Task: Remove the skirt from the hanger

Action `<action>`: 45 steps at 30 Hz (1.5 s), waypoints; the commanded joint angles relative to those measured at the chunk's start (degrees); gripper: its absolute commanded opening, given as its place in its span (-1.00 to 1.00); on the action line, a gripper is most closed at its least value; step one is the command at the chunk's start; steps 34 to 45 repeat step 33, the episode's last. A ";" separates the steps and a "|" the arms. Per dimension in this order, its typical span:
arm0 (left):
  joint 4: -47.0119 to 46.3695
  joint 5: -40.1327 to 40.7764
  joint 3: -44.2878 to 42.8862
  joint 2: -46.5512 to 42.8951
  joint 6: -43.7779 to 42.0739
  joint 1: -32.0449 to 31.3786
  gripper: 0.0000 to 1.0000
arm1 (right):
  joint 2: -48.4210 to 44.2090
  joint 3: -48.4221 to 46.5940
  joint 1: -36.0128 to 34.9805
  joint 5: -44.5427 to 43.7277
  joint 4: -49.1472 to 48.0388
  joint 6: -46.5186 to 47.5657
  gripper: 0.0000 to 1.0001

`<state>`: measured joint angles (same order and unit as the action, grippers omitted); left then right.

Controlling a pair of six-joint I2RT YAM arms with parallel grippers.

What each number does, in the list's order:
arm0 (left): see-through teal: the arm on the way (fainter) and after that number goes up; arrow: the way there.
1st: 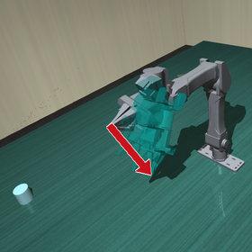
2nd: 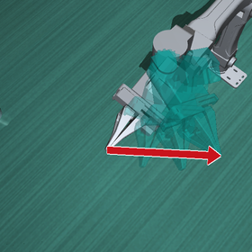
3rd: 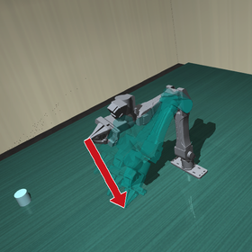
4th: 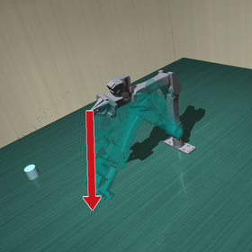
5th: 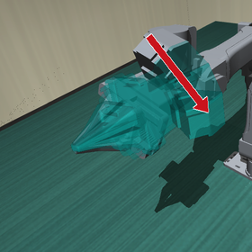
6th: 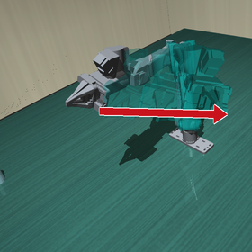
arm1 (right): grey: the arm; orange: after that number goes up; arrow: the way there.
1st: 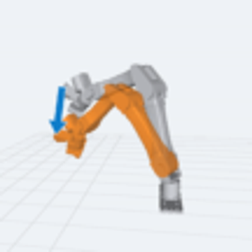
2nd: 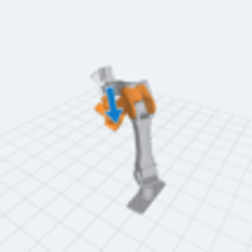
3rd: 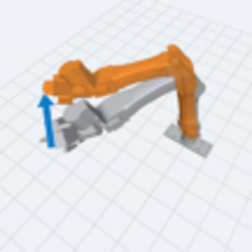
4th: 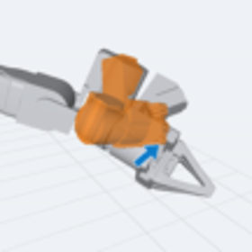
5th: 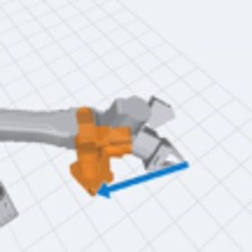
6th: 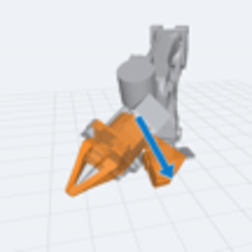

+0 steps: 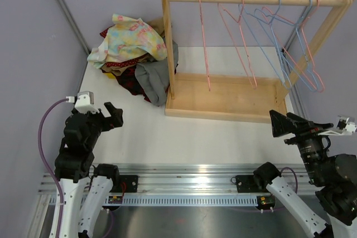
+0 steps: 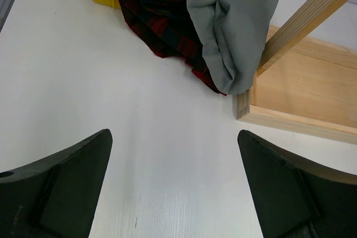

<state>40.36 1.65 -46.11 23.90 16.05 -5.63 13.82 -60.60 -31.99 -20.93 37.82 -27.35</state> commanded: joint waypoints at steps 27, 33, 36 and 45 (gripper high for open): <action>-2.39 -1.83 0.05 3.17 -0.23 -0.44 0.98 | -9.78 -4.00 0.08 -5.09 11.75 2.74 0.99; -1.25 1.68 -0.65 3.61 0.29 -0.44 0.98 | -10.40 -4.61 0.08 -5.96 13.06 3.02 0.99; -1.25 1.68 -0.65 3.61 0.29 -0.44 0.98 | -10.40 -4.61 0.08 -5.96 13.06 3.02 0.99; -1.25 1.68 -0.65 3.61 0.29 -0.44 0.98 | -10.40 -4.61 0.08 -5.96 13.06 3.02 0.99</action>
